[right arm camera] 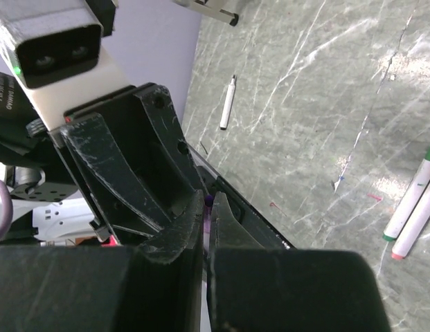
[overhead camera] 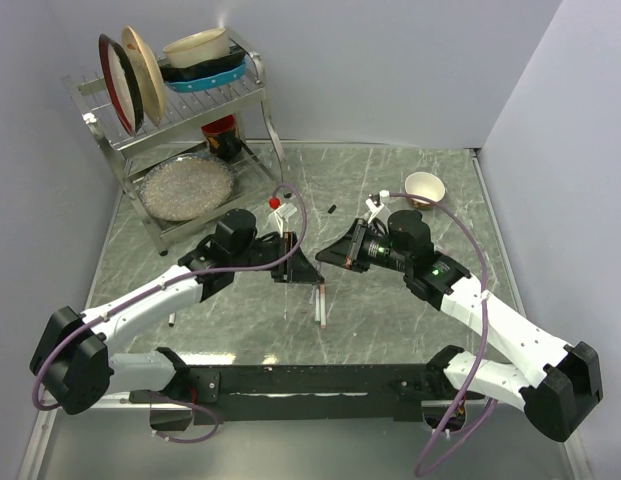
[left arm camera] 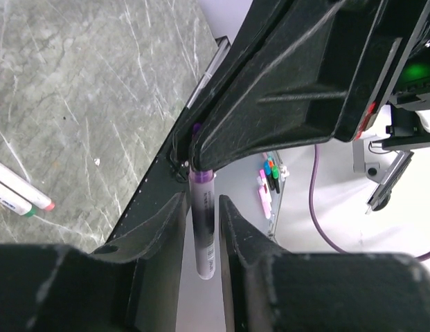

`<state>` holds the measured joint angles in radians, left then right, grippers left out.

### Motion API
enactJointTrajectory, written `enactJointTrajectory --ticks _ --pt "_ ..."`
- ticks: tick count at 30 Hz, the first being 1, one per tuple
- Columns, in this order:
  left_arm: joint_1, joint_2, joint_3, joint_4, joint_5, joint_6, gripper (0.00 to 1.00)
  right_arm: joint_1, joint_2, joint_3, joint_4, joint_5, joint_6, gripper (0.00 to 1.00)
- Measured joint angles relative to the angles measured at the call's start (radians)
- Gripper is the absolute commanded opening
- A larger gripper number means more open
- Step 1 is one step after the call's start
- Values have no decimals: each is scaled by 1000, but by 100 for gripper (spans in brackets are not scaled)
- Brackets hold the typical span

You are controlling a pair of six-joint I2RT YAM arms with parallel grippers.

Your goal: Insert the pens into the pen caps

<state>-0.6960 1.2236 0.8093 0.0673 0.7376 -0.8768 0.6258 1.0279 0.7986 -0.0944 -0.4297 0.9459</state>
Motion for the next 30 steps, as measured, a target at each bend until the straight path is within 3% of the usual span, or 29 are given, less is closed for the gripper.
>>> enactJointTrajectory --ticks 2,5,6,7,11,12,13,16,19,21,24,30 --pt "-2 0 -3 0 3 3 26 0 0 0 3 4 1 0" --pt "-4 0 -3 0 10 8 1 0 0 2 3 17 1 0" --pt "-5 0 -4 0 10 10 1 0 0 3 1 19 -1 7" --pt "-4 0 -5 2 11 12 1 0 0 5 -2 22 -4 29" --pt "-7 -1 -5 -8 10 45 1 0 -1 10 -3 35 -2 45" --pt "-10 -5 -5 -18 1 55 1 0 -5 15 -3 49 1 58" --pt "-12 -11 -5 -27 -9 67 1 0 -10 20 -5 65 6 61" --pt "-14 -49 -6 -57 -72 102 1 -2 -29 48 -37 139 37 59" --pt "-15 -126 -17 -78 -159 133 1 -28 -39 111 -112 240 89 42" --pt "-14 -193 -34 -84 -211 143 1 -64 -40 158 -179 318 132 37" --pt "-10 -270 -48 -95 -259 166 1 -173 -40 196 -281 393 188 32" --pt "18 -347 -48 -132 -358 220 1 -511 35 186 -434 472 253 35"
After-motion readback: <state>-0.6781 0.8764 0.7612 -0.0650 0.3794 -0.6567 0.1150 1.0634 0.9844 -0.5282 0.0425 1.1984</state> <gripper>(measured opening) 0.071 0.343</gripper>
